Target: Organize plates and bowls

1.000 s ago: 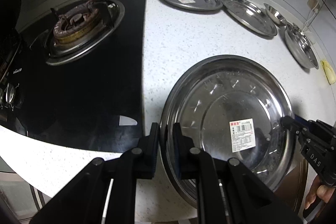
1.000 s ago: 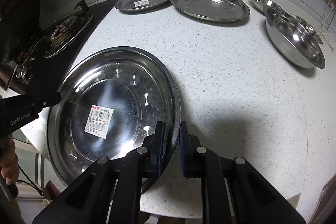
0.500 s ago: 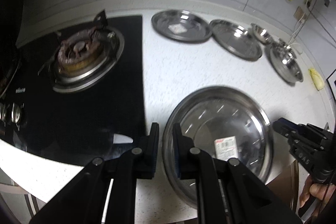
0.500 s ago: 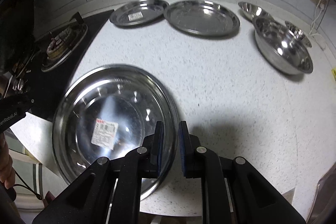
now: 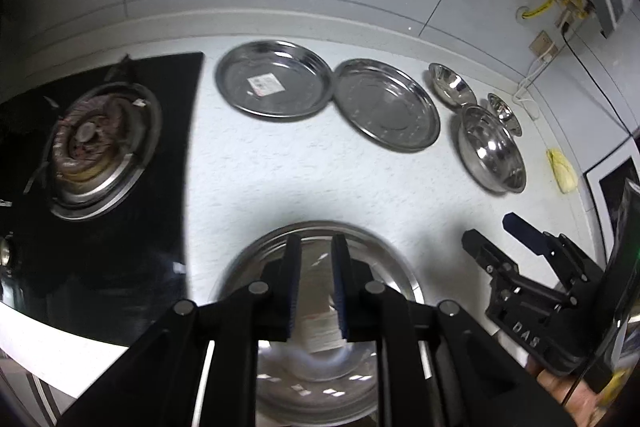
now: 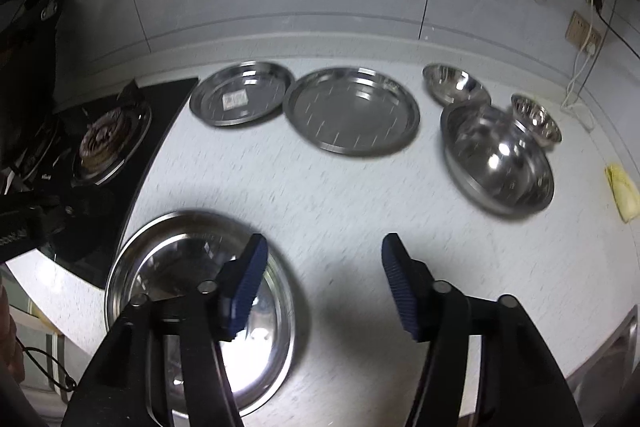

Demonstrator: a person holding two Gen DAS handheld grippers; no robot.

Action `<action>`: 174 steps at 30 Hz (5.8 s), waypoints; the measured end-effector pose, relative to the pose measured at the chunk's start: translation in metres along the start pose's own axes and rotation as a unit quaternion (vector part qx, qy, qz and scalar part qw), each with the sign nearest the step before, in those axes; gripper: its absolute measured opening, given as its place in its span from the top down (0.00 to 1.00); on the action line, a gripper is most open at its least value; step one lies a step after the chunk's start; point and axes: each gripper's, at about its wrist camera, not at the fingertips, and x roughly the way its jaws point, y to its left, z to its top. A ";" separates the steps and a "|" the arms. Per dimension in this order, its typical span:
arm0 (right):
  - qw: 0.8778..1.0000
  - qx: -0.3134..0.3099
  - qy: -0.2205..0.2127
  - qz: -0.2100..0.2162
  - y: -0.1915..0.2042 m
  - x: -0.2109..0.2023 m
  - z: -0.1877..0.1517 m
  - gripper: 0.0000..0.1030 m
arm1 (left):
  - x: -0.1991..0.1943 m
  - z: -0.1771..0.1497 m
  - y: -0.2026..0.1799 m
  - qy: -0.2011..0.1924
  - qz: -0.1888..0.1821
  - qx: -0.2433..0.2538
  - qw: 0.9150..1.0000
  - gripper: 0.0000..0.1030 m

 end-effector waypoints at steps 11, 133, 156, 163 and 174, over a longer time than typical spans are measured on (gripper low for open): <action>1.000 -0.016 0.005 0.026 -0.098 0.090 0.103 0.40 | 0.108 0.087 -0.047 0.056 0.013 -0.103 0.993 0.77; 0.981 -0.074 0.101 0.148 -0.020 0.037 -0.022 0.55 | 0.007 -0.057 0.109 0.005 0.005 -0.168 0.986 0.88; 0.971 -0.022 0.110 0.211 -0.018 0.211 0.158 0.30 | 0.145 0.144 0.159 0.027 0.028 -0.201 0.979 0.53; 0.970 -0.013 0.115 0.215 -0.014 0.243 0.174 0.30 | 0.165 0.160 0.162 0.037 0.010 -0.190 0.981 0.53; 0.976 -0.049 0.108 0.184 -0.010 0.246 0.175 0.87 | 0.174 0.159 0.155 0.031 0.026 -0.174 0.984 0.92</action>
